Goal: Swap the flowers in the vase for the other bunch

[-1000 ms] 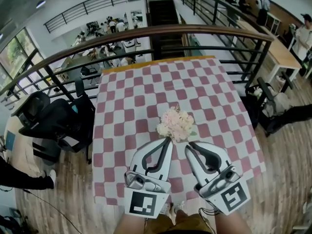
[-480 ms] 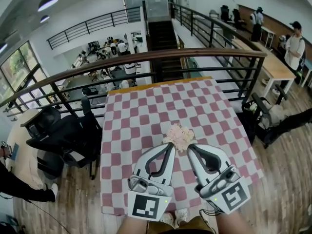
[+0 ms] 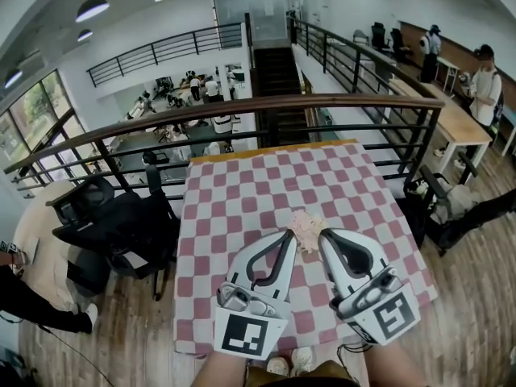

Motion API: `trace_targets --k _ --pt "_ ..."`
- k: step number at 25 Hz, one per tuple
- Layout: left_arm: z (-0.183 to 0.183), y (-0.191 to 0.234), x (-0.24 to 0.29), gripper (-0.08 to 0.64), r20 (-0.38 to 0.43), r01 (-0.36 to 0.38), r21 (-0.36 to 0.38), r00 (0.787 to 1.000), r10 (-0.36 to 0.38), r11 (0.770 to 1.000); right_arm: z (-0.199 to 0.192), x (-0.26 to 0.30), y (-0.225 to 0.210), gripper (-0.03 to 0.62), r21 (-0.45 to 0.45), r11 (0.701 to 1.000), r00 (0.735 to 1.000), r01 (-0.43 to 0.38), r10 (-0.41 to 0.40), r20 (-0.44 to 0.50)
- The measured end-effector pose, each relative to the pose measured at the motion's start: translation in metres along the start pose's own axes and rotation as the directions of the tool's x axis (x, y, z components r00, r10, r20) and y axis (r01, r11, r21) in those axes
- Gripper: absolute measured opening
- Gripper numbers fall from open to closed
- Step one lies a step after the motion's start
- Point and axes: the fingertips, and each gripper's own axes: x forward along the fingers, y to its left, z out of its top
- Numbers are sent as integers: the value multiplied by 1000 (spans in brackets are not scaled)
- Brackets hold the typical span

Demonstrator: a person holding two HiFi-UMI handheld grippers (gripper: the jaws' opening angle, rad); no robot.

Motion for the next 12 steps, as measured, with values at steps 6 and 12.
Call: trace_targets --k 6,12 --pt "7 12 -7 8 20 -2 27 1000 2 1000 3 9 11 31 -36 999 1000 -21 21 -6" --pt "8 17 -9 8 17 -10 55 1000 9 998 10 11 13 31 -54 998 1000 -16 16 4"
